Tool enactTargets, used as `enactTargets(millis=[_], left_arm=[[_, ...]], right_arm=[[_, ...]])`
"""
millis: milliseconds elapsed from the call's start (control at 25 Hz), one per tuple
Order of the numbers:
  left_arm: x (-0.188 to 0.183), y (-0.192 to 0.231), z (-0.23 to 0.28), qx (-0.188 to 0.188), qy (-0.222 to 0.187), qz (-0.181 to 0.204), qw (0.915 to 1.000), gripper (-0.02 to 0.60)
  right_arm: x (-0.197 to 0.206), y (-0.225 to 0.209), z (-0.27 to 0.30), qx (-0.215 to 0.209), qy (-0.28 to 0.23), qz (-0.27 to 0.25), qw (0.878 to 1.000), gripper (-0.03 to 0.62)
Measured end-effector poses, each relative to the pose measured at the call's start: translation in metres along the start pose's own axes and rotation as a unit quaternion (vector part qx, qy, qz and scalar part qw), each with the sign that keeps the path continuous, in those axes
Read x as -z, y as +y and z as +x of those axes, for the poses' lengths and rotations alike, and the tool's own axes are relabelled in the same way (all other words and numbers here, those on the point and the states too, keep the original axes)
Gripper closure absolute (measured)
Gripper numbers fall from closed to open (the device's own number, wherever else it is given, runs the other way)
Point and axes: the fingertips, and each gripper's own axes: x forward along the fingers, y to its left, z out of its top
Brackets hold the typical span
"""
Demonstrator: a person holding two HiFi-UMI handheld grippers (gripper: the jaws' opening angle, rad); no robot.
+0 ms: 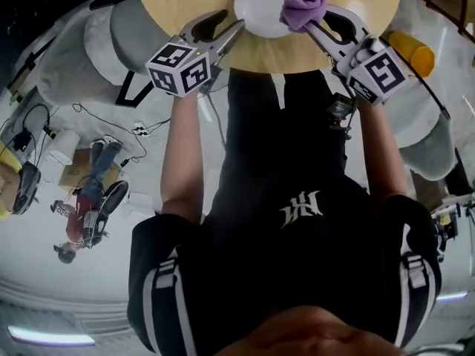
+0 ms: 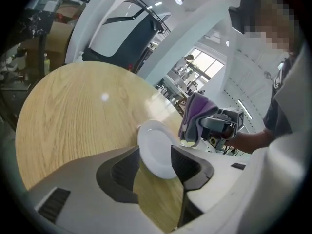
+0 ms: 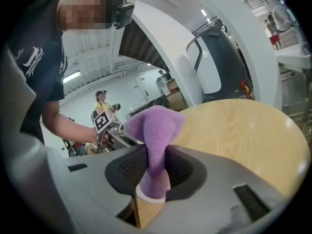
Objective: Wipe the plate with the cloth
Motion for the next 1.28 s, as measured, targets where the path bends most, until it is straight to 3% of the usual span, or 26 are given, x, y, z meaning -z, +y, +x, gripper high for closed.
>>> enactTargets(millis=[360,520,760,880,1040,1280], left_arm=[[0.01,0.011,0.022,-0.052,0.057,0.005,0.997,0.39],[0.012,0.012,0.027,-0.076,0.085,0.025,0.9932,0.465],[0.01,-0.009,0.034,-0.087,0.078,-0.004,0.9931,0.509],[0.013,0.007,0.028,-0.095,0.073,-0.014,0.9927,0.514],[0.012,0.02,0.026,-0.1,0.068,-0.019,0.9925,0.515],[0.012,0.019,0.027,-0.112,0.073,-0.003,0.9911,0.523]], right_arm=[[-0.001,0.002,0.0,-0.009,-0.001,-0.004,1.0,0.499],[-0.01,0.006,0.0,-0.013,-0.005,-0.015,1.0,0.499],[-0.01,0.007,0.008,-0.015,0.02,-0.005,1.0,0.499],[-0.011,0.014,0.051,-0.02,0.032,0.004,0.999,0.499],[0.003,0.014,0.099,-0.028,0.084,0.016,0.996,0.499],[0.019,-0.006,0.105,0.008,0.143,0.002,0.99,0.499]])
